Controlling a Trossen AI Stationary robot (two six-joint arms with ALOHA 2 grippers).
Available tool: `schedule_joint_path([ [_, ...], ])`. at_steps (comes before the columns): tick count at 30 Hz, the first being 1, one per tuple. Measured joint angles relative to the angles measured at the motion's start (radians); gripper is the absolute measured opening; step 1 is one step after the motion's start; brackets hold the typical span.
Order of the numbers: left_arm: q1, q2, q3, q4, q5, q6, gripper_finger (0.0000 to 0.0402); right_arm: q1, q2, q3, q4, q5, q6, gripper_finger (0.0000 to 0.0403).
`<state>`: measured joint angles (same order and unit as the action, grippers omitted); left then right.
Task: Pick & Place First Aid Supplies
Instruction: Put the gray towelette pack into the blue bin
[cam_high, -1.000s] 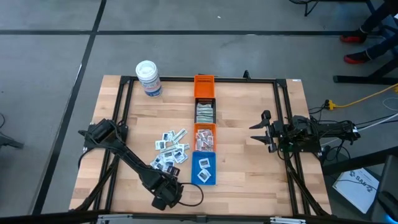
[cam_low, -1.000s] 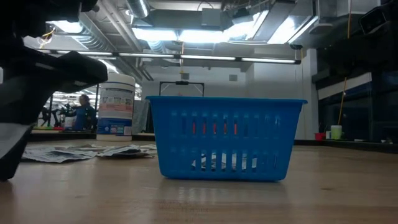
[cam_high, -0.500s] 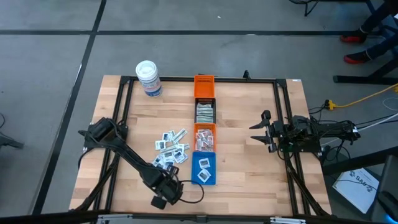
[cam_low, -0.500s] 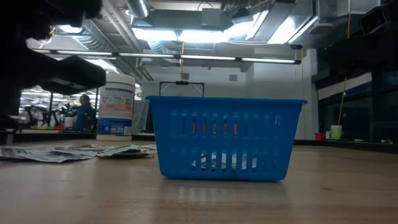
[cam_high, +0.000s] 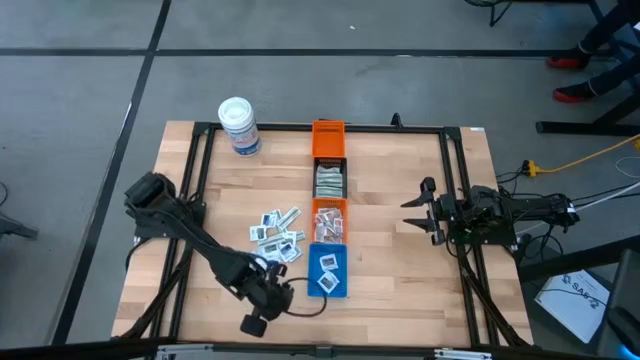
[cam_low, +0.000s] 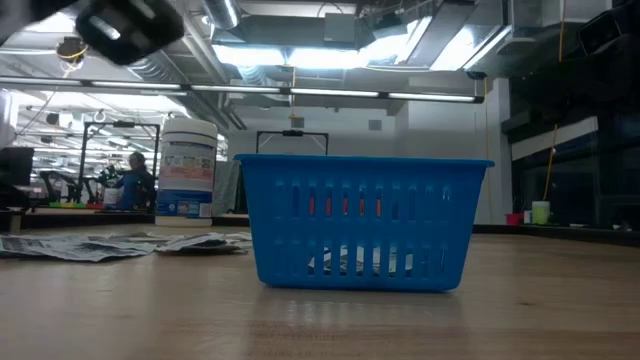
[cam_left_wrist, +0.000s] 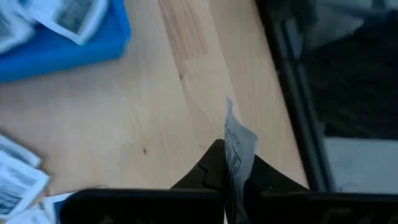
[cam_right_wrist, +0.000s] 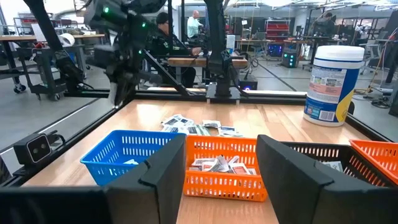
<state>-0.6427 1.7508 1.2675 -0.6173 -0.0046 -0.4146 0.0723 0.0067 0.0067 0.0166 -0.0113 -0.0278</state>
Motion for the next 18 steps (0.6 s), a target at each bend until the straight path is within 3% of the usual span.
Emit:
schedule_joint_path([
  [18, 0.093, -0.069, 0.002, 0.299, -0.027, -0.123, 0.0004, 0.000, 0.000, 0.000, 0.000, 0.000, 0.000, 0.0195],
])
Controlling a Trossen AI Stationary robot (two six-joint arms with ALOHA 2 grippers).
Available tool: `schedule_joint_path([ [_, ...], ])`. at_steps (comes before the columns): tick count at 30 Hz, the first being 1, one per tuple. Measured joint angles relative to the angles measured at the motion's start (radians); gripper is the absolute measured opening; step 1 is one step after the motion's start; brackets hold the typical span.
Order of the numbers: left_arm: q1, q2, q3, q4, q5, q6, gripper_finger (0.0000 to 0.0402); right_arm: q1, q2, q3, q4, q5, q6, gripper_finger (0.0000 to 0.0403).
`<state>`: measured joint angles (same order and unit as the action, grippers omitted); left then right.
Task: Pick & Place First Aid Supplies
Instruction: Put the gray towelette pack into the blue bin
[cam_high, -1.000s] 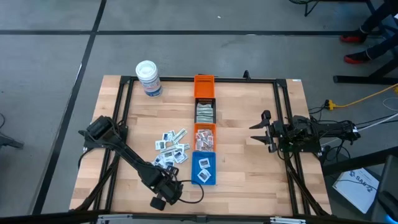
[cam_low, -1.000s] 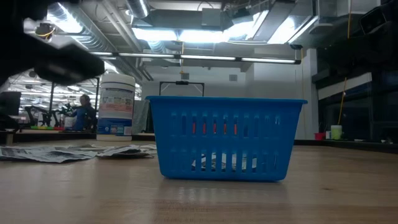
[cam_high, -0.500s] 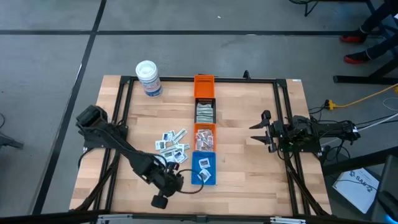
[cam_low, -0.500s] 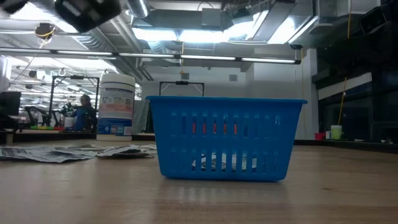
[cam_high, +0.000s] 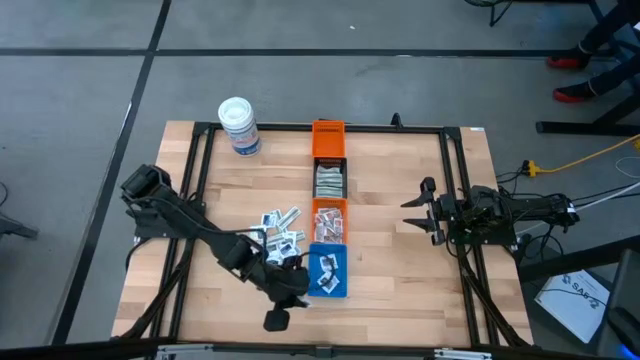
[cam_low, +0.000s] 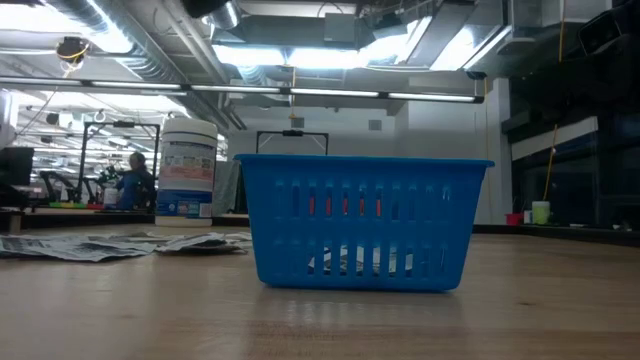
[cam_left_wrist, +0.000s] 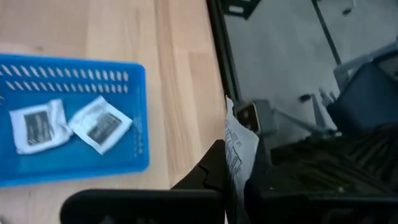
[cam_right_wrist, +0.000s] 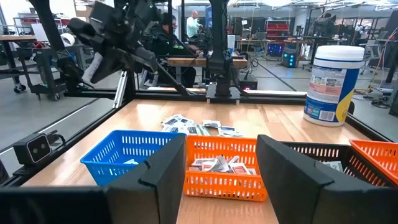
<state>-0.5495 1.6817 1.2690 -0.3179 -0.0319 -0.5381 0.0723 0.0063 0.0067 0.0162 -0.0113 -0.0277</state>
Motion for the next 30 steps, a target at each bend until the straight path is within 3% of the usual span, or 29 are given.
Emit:
schedule_joint_path([
  [19, 0.230, 0.015, 0.002, 0.193, -0.071, -0.036, 0.0003, 0.000, 0.000, 0.000, 0.000, 0.000, 0.000, 0.0195],
  [30, 0.267, 0.115, 0.002, 0.186, 0.062, -0.036, 0.0011, 0.000, 0.000, 0.000, 0.000, 0.000, 0.000, 0.0195],
])
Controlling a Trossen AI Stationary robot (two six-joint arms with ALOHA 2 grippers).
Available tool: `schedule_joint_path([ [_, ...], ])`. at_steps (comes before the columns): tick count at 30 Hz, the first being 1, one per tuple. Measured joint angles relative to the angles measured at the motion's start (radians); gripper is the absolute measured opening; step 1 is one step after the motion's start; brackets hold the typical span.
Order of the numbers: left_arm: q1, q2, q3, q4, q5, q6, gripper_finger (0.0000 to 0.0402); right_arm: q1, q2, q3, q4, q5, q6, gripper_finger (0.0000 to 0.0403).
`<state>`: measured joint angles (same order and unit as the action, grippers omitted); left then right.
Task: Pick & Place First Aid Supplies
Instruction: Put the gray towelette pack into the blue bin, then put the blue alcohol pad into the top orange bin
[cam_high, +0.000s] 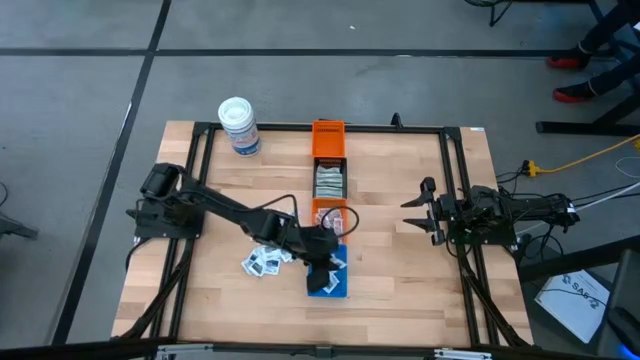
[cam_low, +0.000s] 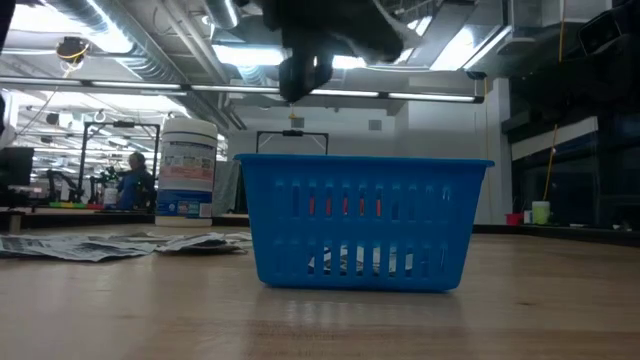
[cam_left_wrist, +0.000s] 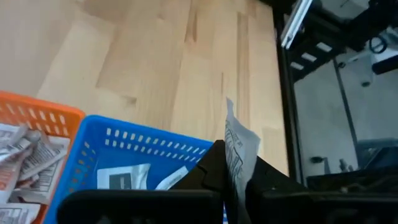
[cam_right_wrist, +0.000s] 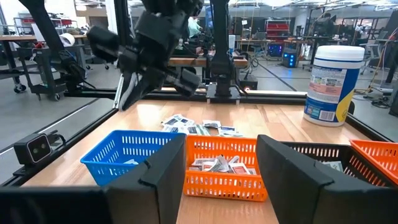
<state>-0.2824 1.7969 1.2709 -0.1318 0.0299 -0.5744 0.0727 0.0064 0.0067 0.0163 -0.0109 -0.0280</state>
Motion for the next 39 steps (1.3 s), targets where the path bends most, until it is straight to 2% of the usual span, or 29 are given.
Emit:
schedule_joint_path([
  [3, -0.005, 0.030, 0.000, 0.000, 0.004, -0.002, 0.0016, 0.000, 0.000, 0.000, 0.000, 0.000, 0.000, 0.0195],
  [11, -0.007, 0.087, -0.001, -0.013, 0.095, 0.038, 0.0030, 0.000, 0.000, 0.000, 0.000, 0.000, 0.000, 0.0195],
  [16, 0.008, 0.086, -0.001, -0.007, 0.121, 0.046, 0.0068, 0.000, 0.000, 0.000, 0.000, 0.000, 0.000, 0.0195],
  [22, 0.043, 0.086, -0.001, -0.006, 0.108, 0.053, 0.0130, 0.000, 0.000, 0.000, 0.000, 0.000, 0.000, 0.0195],
  [26, 0.059, 0.079, -0.001, -0.004, 0.097, 0.085, 0.0155, 0.000, 0.000, 0.000, 0.000, 0.000, 0.000, 0.0195],
  [30, 0.072, 0.051, 0.000, -0.011, 0.090, 0.100, 0.0160, 0.000, 0.000, 0.000, 0.000, 0.000, 0.000, 0.0195],
  [39, 0.063, -0.092, 0.000, -0.183, -0.025, 0.196, 0.0137, 0.000, 0.000, 0.000, 0.000, 0.000, 0.000, 0.0195],
])
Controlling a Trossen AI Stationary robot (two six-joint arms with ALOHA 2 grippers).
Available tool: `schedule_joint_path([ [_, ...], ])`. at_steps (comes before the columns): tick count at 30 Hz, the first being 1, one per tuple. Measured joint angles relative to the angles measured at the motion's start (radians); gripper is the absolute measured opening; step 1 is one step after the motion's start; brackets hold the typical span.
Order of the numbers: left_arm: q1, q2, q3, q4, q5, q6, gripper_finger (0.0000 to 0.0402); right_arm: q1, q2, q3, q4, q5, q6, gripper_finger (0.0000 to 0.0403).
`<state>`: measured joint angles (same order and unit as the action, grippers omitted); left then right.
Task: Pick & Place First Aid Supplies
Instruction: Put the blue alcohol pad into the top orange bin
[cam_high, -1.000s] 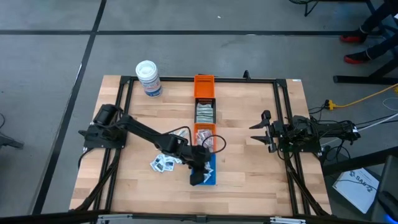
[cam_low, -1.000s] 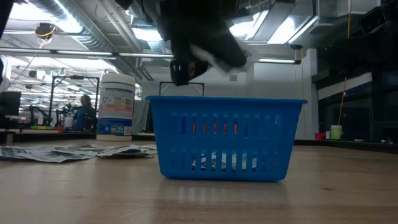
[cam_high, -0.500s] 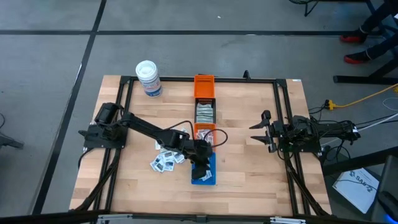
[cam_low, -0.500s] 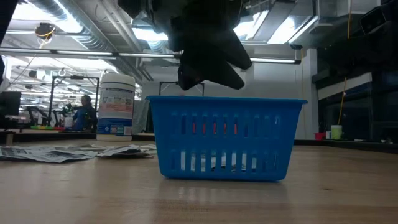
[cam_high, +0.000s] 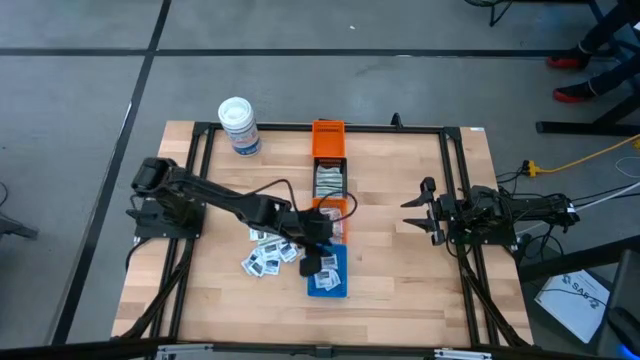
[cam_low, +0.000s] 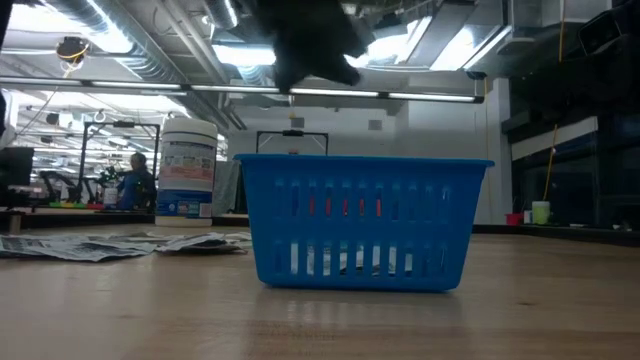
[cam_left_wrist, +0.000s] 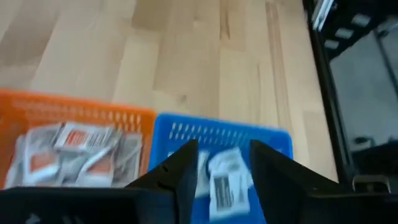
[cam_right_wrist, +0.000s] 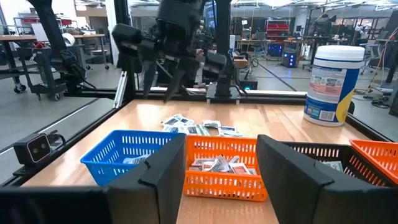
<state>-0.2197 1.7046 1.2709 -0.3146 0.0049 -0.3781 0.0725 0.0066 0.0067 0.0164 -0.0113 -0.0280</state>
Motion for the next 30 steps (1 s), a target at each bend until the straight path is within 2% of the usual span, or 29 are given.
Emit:
schedule_joint_path([
  [13, -0.068, -0.126, 0.000, -0.273, -0.037, -0.002, 0.0116, 0.000, 0.000, 0.000, 0.000, 0.000, 0.000, 0.0195],
  [22, -0.099, -0.138, 0.000, -0.408, 0.072, -0.005, 0.0113, 0.000, 0.000, 0.000, 0.000, 0.000, 0.000, 0.0195],
  [30, -0.132, -0.138, 0.000, -0.423, 0.076, -0.019, 0.0106, 0.000, 0.000, 0.000, 0.000, 0.000, 0.000, 0.0195],
])
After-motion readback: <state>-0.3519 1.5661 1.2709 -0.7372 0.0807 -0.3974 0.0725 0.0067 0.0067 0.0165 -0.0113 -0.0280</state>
